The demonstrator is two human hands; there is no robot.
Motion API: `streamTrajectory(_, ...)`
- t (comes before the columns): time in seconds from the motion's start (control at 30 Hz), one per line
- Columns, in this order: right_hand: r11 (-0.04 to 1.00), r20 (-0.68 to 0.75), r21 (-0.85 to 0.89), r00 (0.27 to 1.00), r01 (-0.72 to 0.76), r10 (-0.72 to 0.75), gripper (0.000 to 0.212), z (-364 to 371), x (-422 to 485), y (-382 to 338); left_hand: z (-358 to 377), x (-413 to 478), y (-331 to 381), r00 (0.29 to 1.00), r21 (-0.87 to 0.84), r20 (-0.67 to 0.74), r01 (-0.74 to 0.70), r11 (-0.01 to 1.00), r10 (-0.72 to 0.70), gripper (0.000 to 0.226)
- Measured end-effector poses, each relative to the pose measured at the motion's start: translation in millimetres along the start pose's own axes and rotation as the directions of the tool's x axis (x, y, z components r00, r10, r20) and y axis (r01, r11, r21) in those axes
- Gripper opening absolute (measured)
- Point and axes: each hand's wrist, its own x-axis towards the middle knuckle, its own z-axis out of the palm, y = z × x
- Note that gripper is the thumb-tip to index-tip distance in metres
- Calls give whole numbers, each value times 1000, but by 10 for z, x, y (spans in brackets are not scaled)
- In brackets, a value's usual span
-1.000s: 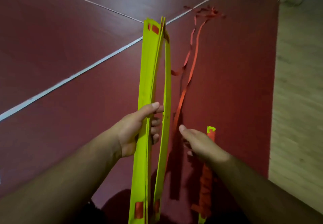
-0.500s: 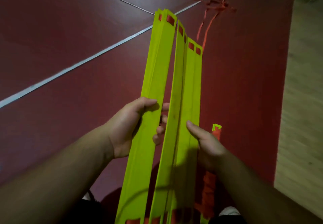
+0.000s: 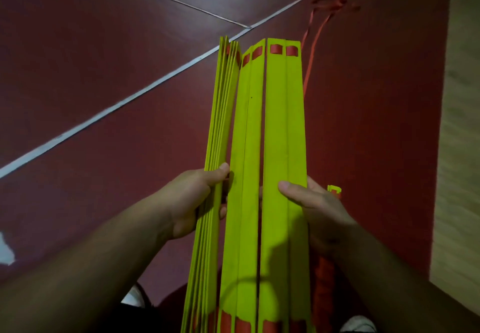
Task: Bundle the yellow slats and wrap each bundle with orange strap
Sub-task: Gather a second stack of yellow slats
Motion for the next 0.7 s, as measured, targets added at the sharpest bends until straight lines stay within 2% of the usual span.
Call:
streamTrajectory(0.1,1000,120,-18,993,-3,5,27,-82,143,153,-22,36,-50,999,63,19,34,997,-35,50)
streamTrajectory(0.17,1000,146,-10,989,4,-3,26,-95,164,171,0,4,-56,996,88,50,69,994,-73,63)
streamTrajectory(0.37,998,189,-45,981,46,-37,36,-90,152,148,86,-26,-82,989,-11,122,89,996,-87,67)
streamTrajectory(0.5,997,193,-52,980,64,-53,30,-78,161,189,96,-2,-135,985,-59,144,107,992,-98,43)
streamTrajectory(0.57,989,176,-122,982,86,-64,27,-78,164,193,92,25,-152,984,-71,141,120,990,-110,43)
streamTrajectory(0.6,980,168,-170,983,104,-76,26,-79,169,193,99,22,-151,985,-77,136,119,990,-107,33)
streamTrajectory(0.63,968,159,-218,983,121,-87,26,-80,164,185,109,21,-149,990,-86,111,95,992,-85,19)
streamTrajectory(0.7,950,142,-281,985,137,-100,26,-87,164,182,126,46,-182,998,-58,65,25,998,-21,16)
